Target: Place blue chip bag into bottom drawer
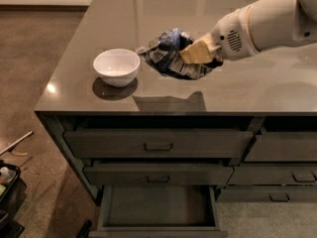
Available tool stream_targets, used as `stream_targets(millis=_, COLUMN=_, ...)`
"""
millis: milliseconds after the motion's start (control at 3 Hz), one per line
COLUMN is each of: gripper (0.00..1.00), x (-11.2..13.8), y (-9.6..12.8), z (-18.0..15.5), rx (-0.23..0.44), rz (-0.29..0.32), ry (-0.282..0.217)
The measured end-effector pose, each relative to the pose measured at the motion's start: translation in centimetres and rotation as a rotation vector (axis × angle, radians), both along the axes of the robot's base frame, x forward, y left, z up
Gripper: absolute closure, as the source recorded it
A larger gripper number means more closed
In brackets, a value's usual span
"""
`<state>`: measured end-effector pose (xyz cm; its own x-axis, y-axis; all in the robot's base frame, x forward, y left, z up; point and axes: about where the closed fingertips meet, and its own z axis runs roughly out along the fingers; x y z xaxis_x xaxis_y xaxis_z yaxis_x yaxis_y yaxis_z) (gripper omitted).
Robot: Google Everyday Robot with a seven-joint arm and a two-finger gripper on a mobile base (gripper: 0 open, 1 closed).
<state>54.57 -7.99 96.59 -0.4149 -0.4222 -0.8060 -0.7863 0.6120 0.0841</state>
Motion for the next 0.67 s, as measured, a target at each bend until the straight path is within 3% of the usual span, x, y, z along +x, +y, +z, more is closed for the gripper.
stream_targets(millis=333, gripper=1.00, x=0.1, y=0.0, z=0.2, rx=0.000, rz=0.002, ry=-0.005)
stream_targets(millis=667, gripper=1.00, x=-1.4, y=1.3, z=0.7, rx=-0.014, rz=0.043, ry=0.016)
